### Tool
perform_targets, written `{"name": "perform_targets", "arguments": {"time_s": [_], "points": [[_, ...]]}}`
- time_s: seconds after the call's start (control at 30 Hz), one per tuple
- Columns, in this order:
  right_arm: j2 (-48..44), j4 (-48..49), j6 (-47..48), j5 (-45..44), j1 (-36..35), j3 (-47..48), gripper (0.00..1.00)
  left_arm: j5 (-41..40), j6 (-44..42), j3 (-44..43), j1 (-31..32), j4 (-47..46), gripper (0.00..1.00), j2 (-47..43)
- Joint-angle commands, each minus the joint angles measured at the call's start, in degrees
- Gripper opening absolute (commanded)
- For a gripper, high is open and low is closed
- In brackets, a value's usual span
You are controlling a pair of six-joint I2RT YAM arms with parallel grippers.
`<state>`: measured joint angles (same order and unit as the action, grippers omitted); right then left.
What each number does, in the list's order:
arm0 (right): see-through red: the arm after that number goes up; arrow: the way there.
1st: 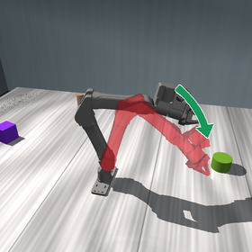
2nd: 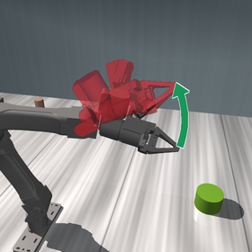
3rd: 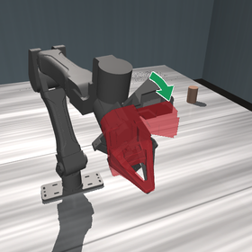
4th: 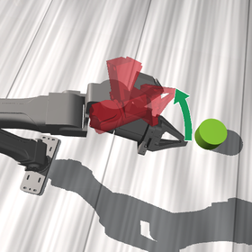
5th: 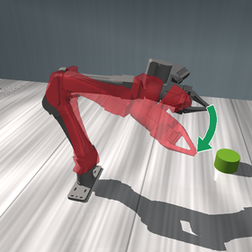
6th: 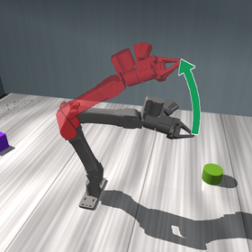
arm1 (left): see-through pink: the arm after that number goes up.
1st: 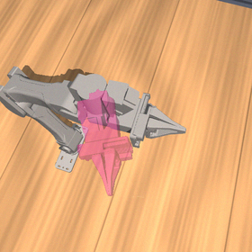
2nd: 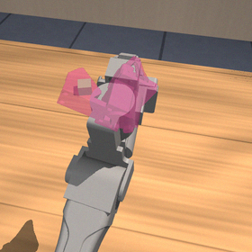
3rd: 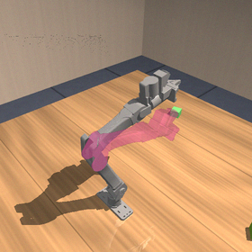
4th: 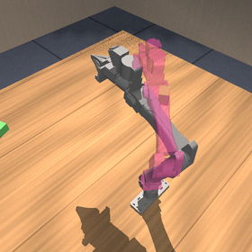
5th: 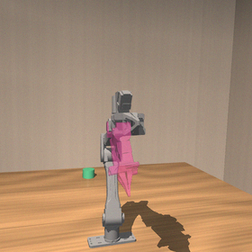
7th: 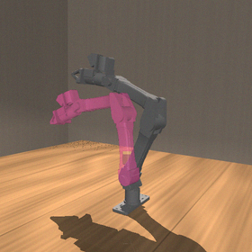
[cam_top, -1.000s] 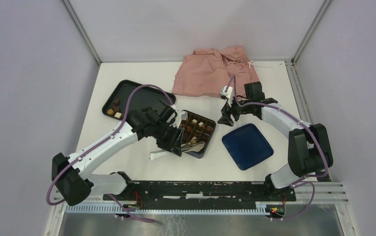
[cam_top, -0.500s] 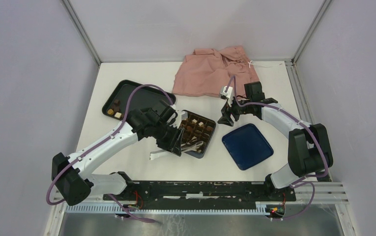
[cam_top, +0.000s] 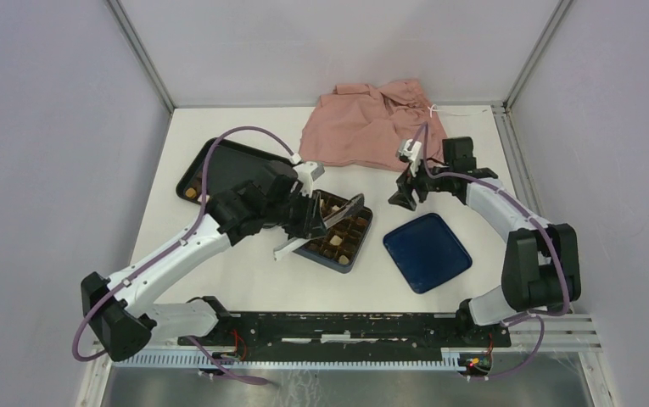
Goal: Pack the chocolate
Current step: Place the fake chocolate in the packing box, then place the clamp at the center of the board.
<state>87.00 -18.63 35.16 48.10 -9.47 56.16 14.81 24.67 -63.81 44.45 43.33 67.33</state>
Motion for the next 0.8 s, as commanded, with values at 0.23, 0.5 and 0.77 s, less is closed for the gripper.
{"name": "perform_targets", "arguments": {"time_s": [0.23, 0.5, 0.77], "points": [[-11.8, 11.21, -11.12, 8.12, 28.83, -1.04, 0.72, -3.64, -1.89, -14.75, 2.73, -31.85, 0.18, 24.98], [-14.58, 26.29, -26.48, 16.12, 44.12, -6.8, 0.72, -5.4, -8.18, -39.81, 6.68, -35.89, 0.2, 53.58], [-14.32, 30.59, -30.65, 18.67, 44.63, -8.17, 0.72, -3.93, -8.68, -60.59, 6.59, -41.01, 0.22, 75.54]]}}
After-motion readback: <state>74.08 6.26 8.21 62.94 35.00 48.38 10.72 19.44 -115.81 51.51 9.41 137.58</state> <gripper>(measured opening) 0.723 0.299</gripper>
